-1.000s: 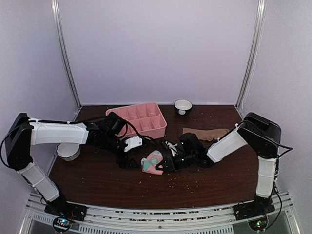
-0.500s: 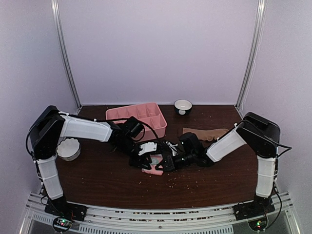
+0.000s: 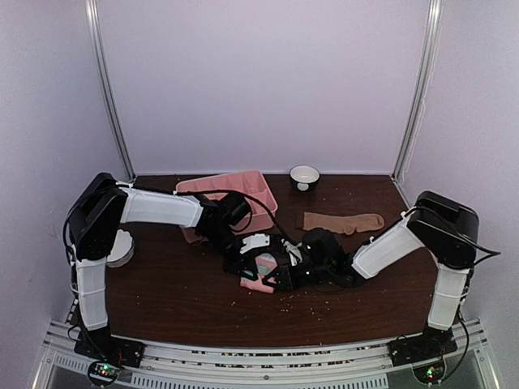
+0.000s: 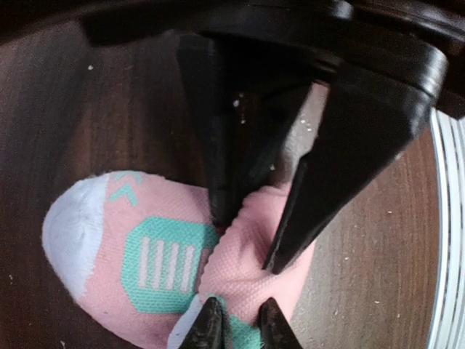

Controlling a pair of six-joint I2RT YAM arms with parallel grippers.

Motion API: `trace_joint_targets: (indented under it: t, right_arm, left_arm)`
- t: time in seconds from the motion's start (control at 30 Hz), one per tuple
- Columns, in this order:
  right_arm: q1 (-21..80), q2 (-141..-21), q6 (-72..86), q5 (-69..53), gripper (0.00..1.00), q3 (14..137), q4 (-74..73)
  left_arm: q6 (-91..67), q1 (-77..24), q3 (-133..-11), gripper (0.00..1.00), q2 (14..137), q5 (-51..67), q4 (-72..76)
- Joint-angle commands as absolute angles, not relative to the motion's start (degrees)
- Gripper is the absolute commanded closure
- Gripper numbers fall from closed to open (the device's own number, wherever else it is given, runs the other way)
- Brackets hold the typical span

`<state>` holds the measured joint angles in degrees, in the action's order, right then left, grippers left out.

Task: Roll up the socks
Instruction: Roll the sock at the center of the board.

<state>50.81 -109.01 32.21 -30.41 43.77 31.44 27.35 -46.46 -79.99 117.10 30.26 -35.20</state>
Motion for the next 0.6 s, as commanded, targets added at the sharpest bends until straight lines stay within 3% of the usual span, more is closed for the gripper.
trace_joint_targets:
  t: [0.0,0.07,0.17,0.2,0.37,0.57]
  right_arm:
    - [54.5,-105.1,22.8,-20.8,0.6,41.0,22.5]
    - [54.8,-103.0,21.3,-18.1,0.51,39.6,22.8]
    - [55.1,-99.8,19.7,-15.5,0.23,37.6,23.5]
    - [55.2,-98.7,19.0,-14.7,0.03,37.3,23.3]
    - [56.4,-91.4,15.1,-7.0,0.0,34.4,22.0]
    - [56.9,-81.1,18.3,12.9,0.0,29.8,21.3]
  left_arm:
    - [24.8,-46.3,-77.9,0.87,121.9,25.1,-41.5]
    - [24.9,-46.2,-77.7,0.89,122.3,24.4,-42.7]
    - [24.3,-46.0,-78.5,0.94,123.4,25.5,-45.2]
    - [24.2,-46.0,-78.5,0.95,123.4,25.6,-45.4]
    - [23.7,-46.0,-79.1,0.98,123.9,25.5,-47.4]
    - [23.9,-45.9,-79.8,1.0,124.5,26.0,-49.1]
